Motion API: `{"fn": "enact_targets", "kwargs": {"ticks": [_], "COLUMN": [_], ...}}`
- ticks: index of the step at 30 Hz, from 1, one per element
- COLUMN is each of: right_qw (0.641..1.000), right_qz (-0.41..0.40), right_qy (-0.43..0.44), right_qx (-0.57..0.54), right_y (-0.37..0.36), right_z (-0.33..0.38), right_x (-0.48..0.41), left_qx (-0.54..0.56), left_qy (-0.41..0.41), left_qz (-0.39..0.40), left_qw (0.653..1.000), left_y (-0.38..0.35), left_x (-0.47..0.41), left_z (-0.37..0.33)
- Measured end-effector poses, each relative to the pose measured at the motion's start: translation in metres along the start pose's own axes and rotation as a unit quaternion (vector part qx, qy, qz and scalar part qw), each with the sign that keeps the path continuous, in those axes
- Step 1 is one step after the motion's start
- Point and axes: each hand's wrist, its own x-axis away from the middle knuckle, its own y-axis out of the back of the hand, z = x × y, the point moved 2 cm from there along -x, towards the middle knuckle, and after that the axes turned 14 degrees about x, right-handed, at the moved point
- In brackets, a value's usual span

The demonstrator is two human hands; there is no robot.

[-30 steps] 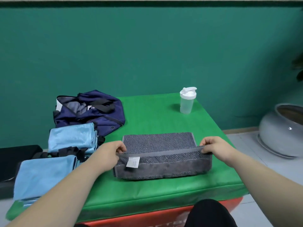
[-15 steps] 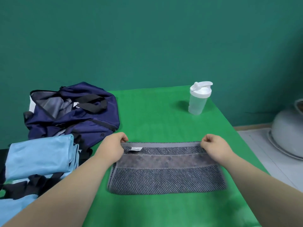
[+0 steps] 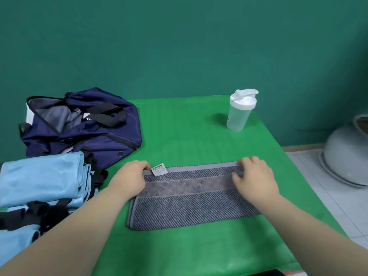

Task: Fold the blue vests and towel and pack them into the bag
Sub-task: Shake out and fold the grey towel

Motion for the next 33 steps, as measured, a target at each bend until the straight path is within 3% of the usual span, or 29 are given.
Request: {"fn": "enact_targets", "kwargs": {"ticks": [3,5,12,16,19,22,26,29,33], "right_qw": [0.992,0.985,0.968,0.980,0.976,0.957,0.950,0.953,0.948], "right_qz": [0.109,0.139,0.171,0.109,0.064,0.054,0.009,-0.010,-0.095], "right_qy": [0.028,0.053,0.171,0.164,0.187,0.226,0.286,0.298,0.296], "right_qx": [0.057,0.086,0.071,-0.003,-0.092,-0.172,-0.125,-0.054,-0.072], "right_y": [0.001,-0.004,-0.014,-0.008,-0.006,-0.009,-0.029,-0.035,-0.026], "right_z": [0.026,0.035,0.029,0.039,0.046,0.050,0.061,0.074,0.083], "right_x": [0.047,0.062,0.033,0.062,0.117,0.177,0.231,0.245,0.245], "left_qx": [-0.003,-0.003,0.051,0.133,0.140,0.075,-0.015,-0.043,-0.046], "left_qy": [0.053,0.080,0.157,0.169,0.117,0.011,-0.154,-0.159,-0.164], "left_qz": [0.021,0.026,0.054,0.049,0.017,-0.016,0.069,0.133,0.119], "left_qw": [0.998,0.996,0.985,0.975,0.983,0.997,0.985,0.977,0.978], "left_y": [0.004,0.005,0.002,-0.012,-0.021,-0.019,-0.023,-0.029,-0.029], "left_x": [0.022,0.042,0.126,0.178,0.208,0.221,0.232,0.232,0.226], "left_z": [-0.005,-0.009,-0.021,-0.029,-0.032,-0.029,-0.029,-0.022,-0.019]}}
